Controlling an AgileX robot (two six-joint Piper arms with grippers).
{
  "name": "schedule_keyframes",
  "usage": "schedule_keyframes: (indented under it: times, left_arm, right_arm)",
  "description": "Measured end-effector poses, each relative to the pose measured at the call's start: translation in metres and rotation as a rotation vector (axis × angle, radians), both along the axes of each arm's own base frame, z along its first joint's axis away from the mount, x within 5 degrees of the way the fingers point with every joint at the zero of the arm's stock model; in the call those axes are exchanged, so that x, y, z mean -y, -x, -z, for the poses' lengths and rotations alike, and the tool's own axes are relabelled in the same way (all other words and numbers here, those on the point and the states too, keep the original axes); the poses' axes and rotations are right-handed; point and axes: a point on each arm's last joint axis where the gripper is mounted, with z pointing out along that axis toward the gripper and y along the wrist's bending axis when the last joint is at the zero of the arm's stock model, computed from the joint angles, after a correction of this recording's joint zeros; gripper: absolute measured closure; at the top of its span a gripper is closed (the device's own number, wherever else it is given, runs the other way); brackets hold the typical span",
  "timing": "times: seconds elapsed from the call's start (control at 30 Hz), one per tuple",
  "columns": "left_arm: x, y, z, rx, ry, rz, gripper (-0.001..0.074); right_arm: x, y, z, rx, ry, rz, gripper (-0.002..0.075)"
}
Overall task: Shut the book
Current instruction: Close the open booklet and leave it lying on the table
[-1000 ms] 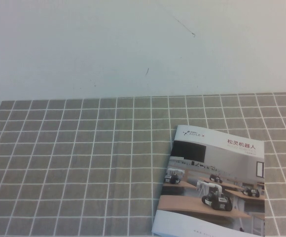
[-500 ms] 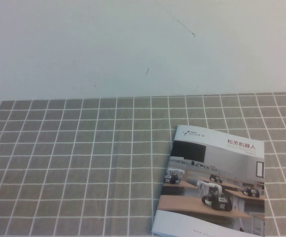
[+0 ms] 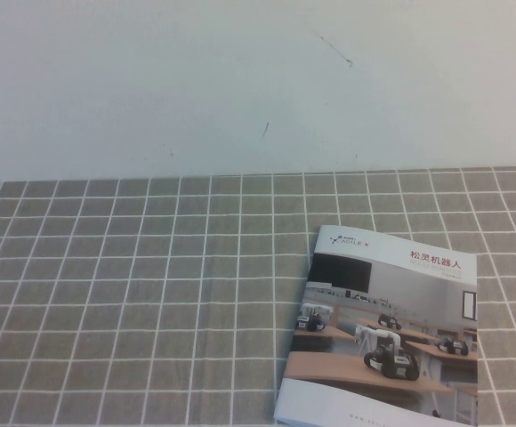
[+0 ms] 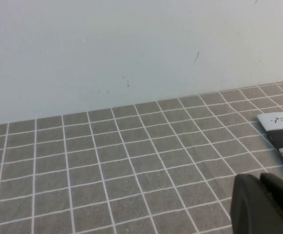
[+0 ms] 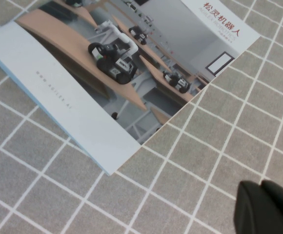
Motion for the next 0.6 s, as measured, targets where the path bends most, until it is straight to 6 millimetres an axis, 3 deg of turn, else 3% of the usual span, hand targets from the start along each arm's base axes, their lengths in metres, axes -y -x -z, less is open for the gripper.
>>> schedule_keyframes:
  times: [0.37, 0.6]
  left_arm:
    - [-0.002, 0.001, 0.0, 0.002, -0.018, -0.012, 0.0737]
    - [-0.016, 0.005, 0.016, 0.02, -0.033, -0.189, 0.0737]
  right_arm:
    - [0.0, 0.0, 0.0, 0.0, 0.0, 0.0, 0.0729]
    - [0.0, 0.0, 0.0, -0.001, -0.003, 0.0, 0.0729]
